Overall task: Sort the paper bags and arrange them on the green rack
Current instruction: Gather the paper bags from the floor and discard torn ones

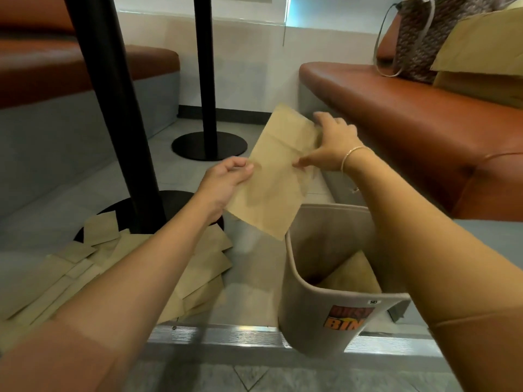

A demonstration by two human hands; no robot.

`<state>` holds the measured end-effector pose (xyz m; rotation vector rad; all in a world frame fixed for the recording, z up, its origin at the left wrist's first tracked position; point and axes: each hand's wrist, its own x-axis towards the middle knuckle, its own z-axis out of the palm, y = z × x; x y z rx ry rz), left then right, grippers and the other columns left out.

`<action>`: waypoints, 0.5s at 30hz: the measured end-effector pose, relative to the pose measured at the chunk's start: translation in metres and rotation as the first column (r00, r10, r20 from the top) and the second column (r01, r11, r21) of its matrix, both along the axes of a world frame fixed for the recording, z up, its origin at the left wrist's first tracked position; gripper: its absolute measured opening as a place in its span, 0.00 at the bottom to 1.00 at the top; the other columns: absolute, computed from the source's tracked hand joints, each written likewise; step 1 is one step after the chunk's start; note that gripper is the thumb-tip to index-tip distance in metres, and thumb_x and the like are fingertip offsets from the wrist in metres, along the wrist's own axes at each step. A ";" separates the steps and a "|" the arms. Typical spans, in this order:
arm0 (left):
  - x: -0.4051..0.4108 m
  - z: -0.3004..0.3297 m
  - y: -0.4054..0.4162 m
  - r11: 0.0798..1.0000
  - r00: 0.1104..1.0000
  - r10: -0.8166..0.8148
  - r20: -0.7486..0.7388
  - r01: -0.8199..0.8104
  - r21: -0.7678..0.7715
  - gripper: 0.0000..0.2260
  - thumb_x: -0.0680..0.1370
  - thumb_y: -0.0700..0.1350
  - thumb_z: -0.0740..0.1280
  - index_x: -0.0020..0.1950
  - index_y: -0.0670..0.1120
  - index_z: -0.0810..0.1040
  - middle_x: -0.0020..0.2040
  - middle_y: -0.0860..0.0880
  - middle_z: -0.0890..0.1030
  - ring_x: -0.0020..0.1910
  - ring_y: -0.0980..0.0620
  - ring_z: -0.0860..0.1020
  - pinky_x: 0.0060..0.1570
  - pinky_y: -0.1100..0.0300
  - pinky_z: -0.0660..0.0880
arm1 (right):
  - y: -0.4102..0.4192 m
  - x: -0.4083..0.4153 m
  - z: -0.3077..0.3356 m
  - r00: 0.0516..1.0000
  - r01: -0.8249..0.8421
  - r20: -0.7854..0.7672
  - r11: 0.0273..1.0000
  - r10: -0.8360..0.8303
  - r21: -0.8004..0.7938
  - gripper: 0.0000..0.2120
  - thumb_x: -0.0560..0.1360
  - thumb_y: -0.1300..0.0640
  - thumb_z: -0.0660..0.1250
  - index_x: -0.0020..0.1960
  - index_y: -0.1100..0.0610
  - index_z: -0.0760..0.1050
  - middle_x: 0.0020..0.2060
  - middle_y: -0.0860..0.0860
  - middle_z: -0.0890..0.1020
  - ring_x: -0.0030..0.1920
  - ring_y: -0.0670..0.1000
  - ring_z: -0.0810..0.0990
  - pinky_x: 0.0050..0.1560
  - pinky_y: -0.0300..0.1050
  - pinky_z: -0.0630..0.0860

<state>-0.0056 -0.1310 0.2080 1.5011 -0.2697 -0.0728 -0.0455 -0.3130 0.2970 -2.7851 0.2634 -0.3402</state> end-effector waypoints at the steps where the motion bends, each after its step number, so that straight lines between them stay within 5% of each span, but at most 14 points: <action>1: 0.003 0.005 -0.003 0.999 0.999 -0.037 0.012 0.037 0.010 0.04 0.78 0.42 0.65 0.46 0.50 0.78 0.44 0.51 0.81 0.42 0.54 0.79 0.46 0.59 0.77 | -0.004 0.004 0.008 1.000 -0.027 0.014 0.998 0.026 0.055 0.47 0.65 0.47 0.76 0.75 0.52 0.53 0.70 0.55 0.64 0.70 0.59 0.60 0.69 0.53 0.61; 4: 0.015 0.017 -0.017 0.991 0.992 -0.126 0.028 0.127 -0.037 0.04 0.78 0.40 0.65 0.46 0.48 0.78 0.43 0.51 0.81 0.39 0.55 0.80 0.42 0.61 0.79 | -0.018 0.016 0.029 0.996 -0.084 0.026 0.969 0.080 0.232 0.42 0.64 0.51 0.77 0.72 0.53 0.62 0.66 0.52 0.71 0.66 0.53 0.70 0.67 0.44 0.67; 8: 0.030 0.020 -0.040 0.982 0.983 -0.183 -0.002 0.183 -0.036 0.03 0.77 0.40 0.66 0.47 0.47 0.77 0.41 0.52 0.81 0.36 0.57 0.81 0.36 0.63 0.79 | -0.041 0.026 0.051 0.996 -0.074 -0.048 0.996 0.076 0.039 0.16 0.70 0.59 0.72 0.58 0.58 0.77 0.54 0.56 0.81 0.55 0.56 0.79 0.58 0.50 0.75; 15: 0.046 0.010 -0.053 0.950 0.972 -0.189 -0.142 0.218 0.226 0.09 0.79 0.53 0.61 0.50 0.50 0.77 0.41 0.50 0.81 0.36 0.55 0.78 0.39 0.61 0.78 | -0.055 0.032 0.070 0.860 -0.199 -0.500 0.969 0.099 -0.150 0.12 0.71 0.63 0.70 0.54 0.54 0.79 0.46 0.53 0.80 0.50 0.56 0.77 0.55 0.50 0.73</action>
